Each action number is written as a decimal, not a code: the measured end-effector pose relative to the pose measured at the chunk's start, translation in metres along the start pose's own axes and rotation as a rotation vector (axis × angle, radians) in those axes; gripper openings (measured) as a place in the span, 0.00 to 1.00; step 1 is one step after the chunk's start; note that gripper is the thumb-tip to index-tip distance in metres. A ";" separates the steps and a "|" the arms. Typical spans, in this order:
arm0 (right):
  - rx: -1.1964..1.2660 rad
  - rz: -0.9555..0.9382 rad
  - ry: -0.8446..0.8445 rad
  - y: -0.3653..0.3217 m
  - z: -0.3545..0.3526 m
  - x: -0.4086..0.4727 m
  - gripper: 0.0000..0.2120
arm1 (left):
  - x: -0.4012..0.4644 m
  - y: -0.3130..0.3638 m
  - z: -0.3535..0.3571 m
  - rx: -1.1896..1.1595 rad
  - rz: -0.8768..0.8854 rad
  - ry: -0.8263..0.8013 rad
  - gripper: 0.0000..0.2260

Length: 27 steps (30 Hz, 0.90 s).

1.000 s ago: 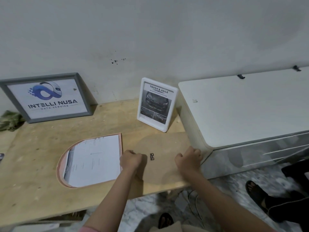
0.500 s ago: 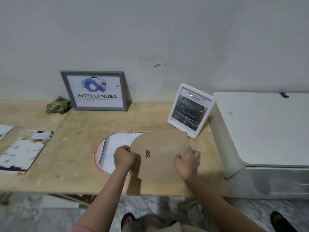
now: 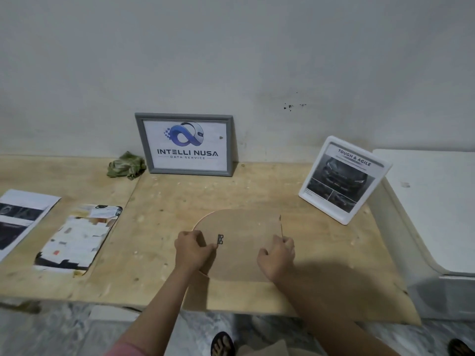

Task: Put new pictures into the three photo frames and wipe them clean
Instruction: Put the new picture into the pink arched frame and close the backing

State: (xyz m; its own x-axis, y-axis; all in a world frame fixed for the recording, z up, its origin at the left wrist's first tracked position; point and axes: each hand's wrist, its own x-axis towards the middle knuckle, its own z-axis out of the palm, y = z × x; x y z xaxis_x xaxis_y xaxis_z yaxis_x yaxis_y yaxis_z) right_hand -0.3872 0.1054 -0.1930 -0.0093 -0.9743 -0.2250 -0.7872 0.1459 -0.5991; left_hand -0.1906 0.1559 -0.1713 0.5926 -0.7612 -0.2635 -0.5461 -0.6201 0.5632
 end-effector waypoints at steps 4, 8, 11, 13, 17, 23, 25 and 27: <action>0.076 0.017 -0.078 0.002 0.018 -0.001 0.18 | 0.002 -0.004 -0.004 -0.012 0.025 -0.052 0.23; 0.015 -0.014 -0.099 0.008 0.018 -0.005 0.23 | 0.006 -0.009 0.001 -0.026 0.059 -0.037 0.20; -0.049 -0.044 -0.065 0.003 0.010 -0.008 0.24 | 0.008 -0.013 0.005 -0.015 0.064 0.011 0.16; -0.063 -0.070 -0.059 0.000 0.008 -0.009 0.23 | 0.008 -0.014 0.007 0.001 0.058 0.039 0.17; -0.045 -0.082 -0.058 0.002 0.011 -0.007 0.30 | 0.009 -0.015 0.009 0.044 0.022 0.065 0.17; -0.024 -0.117 -0.020 0.013 0.010 0.004 0.28 | 0.011 -0.021 0.011 0.113 0.078 0.054 0.19; -0.027 -0.157 -0.031 0.012 0.011 0.014 0.28 | 0.014 -0.022 0.011 0.157 0.172 0.037 0.25; -0.085 -0.222 -0.071 0.008 0.014 0.026 0.29 | 0.020 -0.021 0.011 0.236 0.281 0.003 0.34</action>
State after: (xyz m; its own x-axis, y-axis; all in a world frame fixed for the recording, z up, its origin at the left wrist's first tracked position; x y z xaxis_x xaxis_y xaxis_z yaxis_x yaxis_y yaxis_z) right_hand -0.3846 0.0836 -0.2146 0.2105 -0.9660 -0.1504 -0.8144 -0.0882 -0.5735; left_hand -0.1740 0.1520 -0.1973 0.4014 -0.9078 -0.1212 -0.8095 -0.4136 0.4168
